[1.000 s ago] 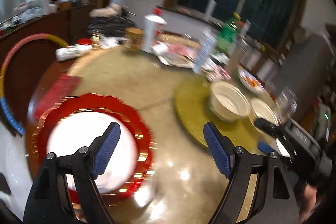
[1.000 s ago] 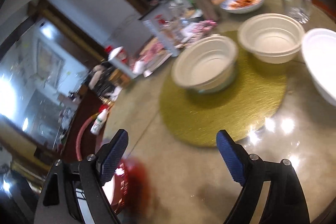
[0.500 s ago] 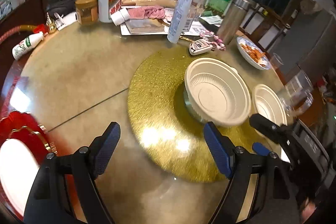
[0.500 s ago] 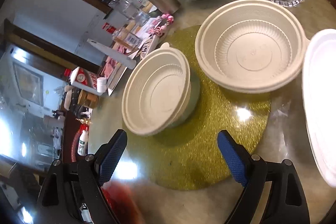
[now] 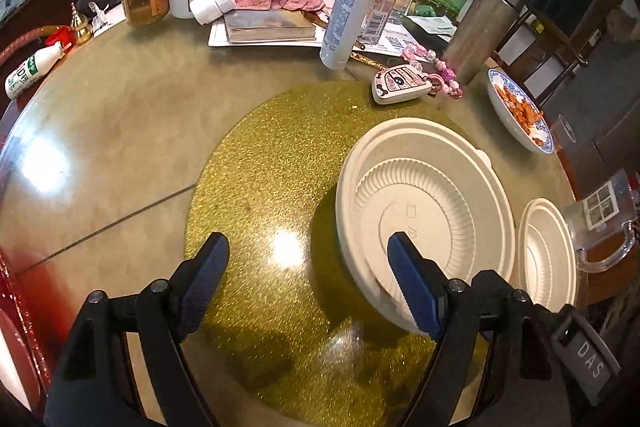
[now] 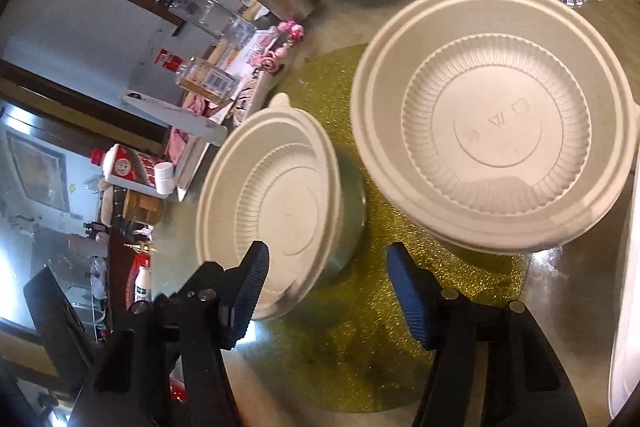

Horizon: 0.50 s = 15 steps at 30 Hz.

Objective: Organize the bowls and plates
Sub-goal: 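Grasp the rim of a beige plastic bowl on the lazy susan with both tools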

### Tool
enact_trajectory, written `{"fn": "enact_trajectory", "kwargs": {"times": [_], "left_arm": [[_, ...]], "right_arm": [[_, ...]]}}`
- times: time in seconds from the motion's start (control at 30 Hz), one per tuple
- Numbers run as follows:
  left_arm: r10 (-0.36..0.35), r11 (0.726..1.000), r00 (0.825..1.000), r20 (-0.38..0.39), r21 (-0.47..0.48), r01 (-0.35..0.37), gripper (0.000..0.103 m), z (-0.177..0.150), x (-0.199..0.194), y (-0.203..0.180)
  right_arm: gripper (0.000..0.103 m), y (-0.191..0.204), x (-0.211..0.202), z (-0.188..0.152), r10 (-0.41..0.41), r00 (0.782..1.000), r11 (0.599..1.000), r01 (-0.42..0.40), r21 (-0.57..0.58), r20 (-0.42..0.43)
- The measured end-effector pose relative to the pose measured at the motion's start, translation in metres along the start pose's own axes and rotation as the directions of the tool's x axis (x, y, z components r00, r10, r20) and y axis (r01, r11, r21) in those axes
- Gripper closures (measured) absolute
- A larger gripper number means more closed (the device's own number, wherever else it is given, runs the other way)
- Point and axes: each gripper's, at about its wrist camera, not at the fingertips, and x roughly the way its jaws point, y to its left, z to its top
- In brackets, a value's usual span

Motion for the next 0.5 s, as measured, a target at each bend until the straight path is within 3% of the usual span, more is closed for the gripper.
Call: {"fn": "enact_trajectory", "kwargs": {"times": [0.23,0.3,0.37,0.43,0.5], "left_arm": [[0.010,0.999,1.000,0.002,0.037,-0.010,0.024,-0.004,0.008,-0.010],[0.017,0.998,1.000,0.002,0.058,-0.017,0.033,-0.005,0.010,-0.014],[0.015,0.997,1.000,-0.016,0.079,-0.014,0.062,-0.006,0.013,-0.017],[0.021,0.992,0.999,-0.037,0.122,-0.016,0.086,-0.008,0.016,-0.022],[0.033,0.990,0.999,-0.035,0.138,-0.028,0.087,-0.009,0.014,-0.023]], "right_arm": [[0.058,0.001,0.003,0.001,-0.019,1.000,1.000,0.019,-0.020,0.009],[0.062,0.002,0.005,0.001,-0.016,1.000,0.999,0.016,-0.034,0.012],[0.082,0.004,0.005,0.000,-0.017,1.000,0.998,0.018,-0.059,0.004],[0.091,0.006,0.006,-0.002,-0.024,1.000,0.996,0.024,-0.083,0.006],[0.091,0.008,0.006,-0.004,-0.026,1.000,0.995,0.026,-0.100,0.009]]}}
